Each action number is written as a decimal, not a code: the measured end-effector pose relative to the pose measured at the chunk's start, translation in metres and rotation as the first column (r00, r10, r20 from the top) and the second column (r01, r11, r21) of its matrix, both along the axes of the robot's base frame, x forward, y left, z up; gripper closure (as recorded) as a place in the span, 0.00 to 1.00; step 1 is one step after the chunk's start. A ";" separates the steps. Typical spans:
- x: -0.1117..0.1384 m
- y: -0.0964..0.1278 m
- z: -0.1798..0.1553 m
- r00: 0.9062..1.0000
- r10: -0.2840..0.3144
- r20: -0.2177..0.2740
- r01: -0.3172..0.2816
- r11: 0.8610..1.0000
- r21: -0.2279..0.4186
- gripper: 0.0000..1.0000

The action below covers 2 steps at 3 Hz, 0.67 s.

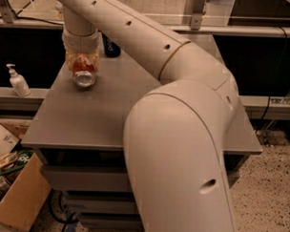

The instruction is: Place coke can upright

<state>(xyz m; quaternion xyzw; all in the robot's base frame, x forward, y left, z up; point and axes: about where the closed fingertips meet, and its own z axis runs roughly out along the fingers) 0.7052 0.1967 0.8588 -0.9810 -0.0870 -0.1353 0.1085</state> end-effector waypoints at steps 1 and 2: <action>-0.002 -0.007 0.015 0.998 -0.022 0.061 0.015 0.992 0.127 1.00; -0.002 -0.007 0.014 0.998 -0.022 0.058 0.014 0.992 0.124 1.00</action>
Offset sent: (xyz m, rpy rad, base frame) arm -0.0050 -0.0061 0.0133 0.0888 -0.0378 -0.0127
